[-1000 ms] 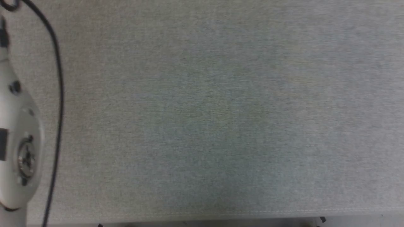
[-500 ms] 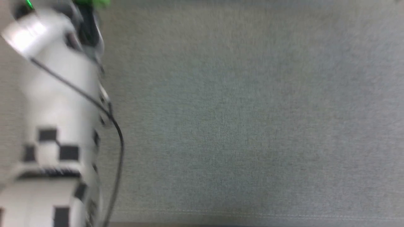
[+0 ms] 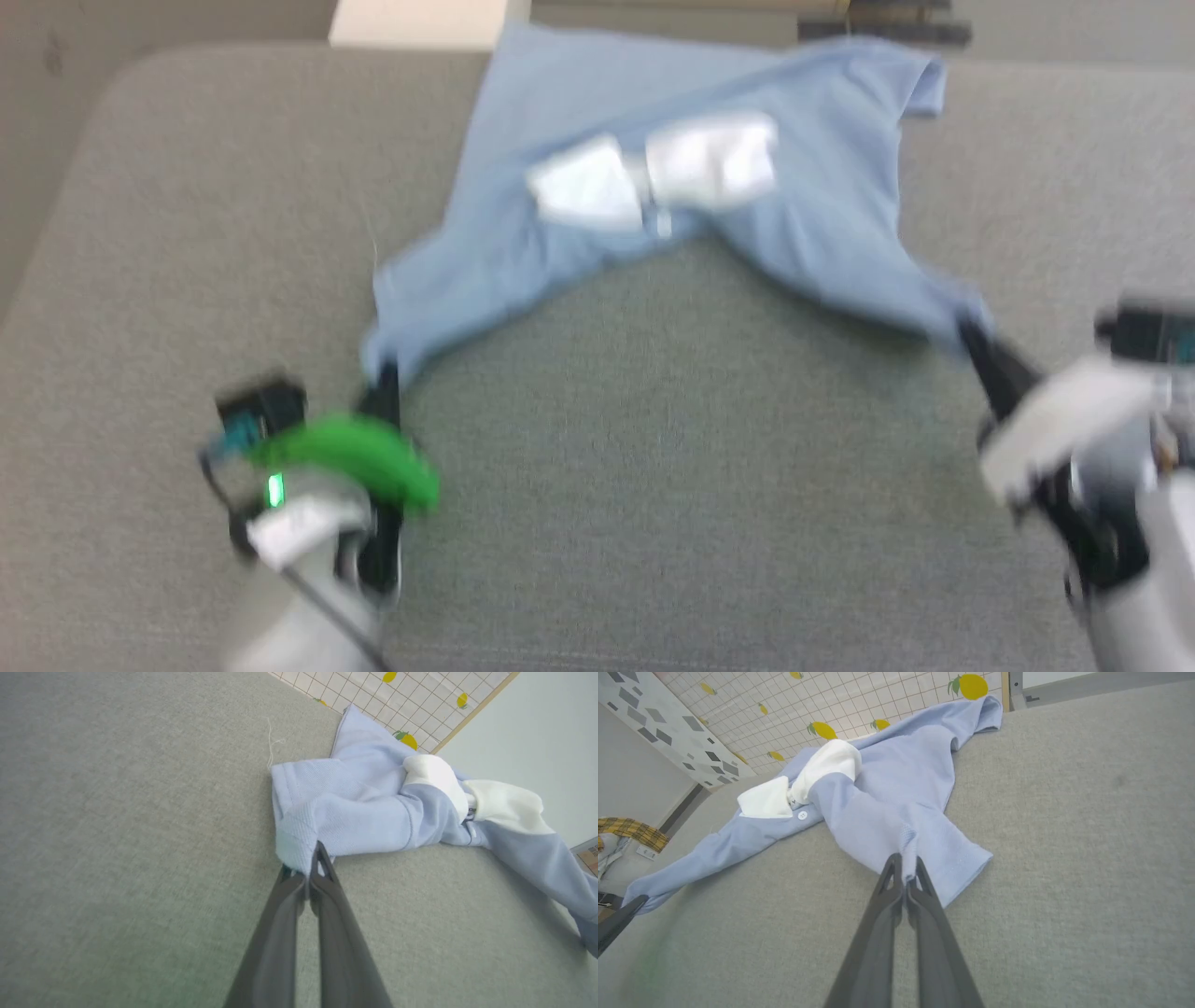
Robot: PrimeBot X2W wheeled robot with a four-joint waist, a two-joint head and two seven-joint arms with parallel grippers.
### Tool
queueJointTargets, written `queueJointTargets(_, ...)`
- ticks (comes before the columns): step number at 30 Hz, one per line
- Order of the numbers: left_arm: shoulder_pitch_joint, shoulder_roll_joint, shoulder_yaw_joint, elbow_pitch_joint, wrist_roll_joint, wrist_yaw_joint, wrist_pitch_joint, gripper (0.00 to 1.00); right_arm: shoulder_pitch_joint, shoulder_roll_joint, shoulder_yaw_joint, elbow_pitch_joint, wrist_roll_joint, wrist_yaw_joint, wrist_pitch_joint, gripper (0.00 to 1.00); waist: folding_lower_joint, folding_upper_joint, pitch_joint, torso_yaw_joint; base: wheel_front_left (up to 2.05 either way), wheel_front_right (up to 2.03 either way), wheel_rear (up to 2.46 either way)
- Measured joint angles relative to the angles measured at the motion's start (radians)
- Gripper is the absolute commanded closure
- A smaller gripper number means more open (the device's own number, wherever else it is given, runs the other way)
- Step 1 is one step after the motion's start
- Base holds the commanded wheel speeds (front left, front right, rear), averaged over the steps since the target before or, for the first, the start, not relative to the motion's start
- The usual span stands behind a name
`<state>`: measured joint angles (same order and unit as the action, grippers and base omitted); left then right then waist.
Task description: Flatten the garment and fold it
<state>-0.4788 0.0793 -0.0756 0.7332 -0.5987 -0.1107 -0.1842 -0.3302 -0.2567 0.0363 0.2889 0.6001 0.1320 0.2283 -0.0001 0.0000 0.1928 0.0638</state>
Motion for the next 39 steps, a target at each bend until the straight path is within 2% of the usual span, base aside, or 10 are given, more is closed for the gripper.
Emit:
queueJointTargets(6,0.227,0.008,0.006,-0.079,-0.022,0.021,0.069,1.0,0.225,0.028,-0.069,0.009,-0.06,0.0,-0.016,1.0,0.0,0.0,-0.091,-0.004,0.0,0.0,0.0)
queueJointTargets(9,0.307,0.02,0.008,-0.136,-0.022,0.054,0.098,1.0,0.304,0.042,-0.11,0.006,-0.101,0.0,0.012,1.0,-0.0001,0.0,-0.123,-0.01,0.0,0.0,0.0)
queueJointTargets(16,0.442,0.071,0.029,-0.298,-0.017,0.154,0.183,1.0,0.415,0.057,-0.239,-0.07,-0.182,0.0,0.103,1.0,0.0,0.0,-0.162,-0.031,0.0,0.0,0.0)
queueJointTargets(22,0.49,0.148,-0.014,-0.407,0.088,0.246,0.257,1.0,0.433,0.065,-0.306,-0.17,-0.257,0.001,0.194,1.0,0.0,0.0,-0.172,-0.035,0.0,0.0,0.0)
queueJointTargets(24,0.493,0.155,-0.04,-0.446,0.118,0.267,0.282,1.0,0.425,0.063,-0.299,-0.194,-0.285,0.001,0.229,1.0,0.0,0.0,-0.17,-0.034,0.0,0.0,0.0)
queueJointTargets(30,0.491,0.166,-0.082,-0.498,0.147,0.277,0.324,1.0,0.324,0.025,-0.186,-0.191,-0.359,0.001,0.37,1.0,0.0,0.0,-0.153,-0.03,0.0,0.0,0.0)
queueJointTargets(34,0.484,0.166,-0.091,-0.51,0.149,0.279,0.325,1.0,0.268,-0.003,-0.111,-0.117,-0.406,0.0,0.519,1.0,0.0,0.0,-0.133,-0.024,0.0,0.0,0.0)
queueJointTargets(39,0.462,0.161,-0.1,-0.513,0.148,0.278,0.317,1.0,0.241,-0.022,-0.04,-0.02,-0.411,0.0,0.688,1.0,0.0,0.0,-0.106,-0.011,0.0,0.0,0.0)
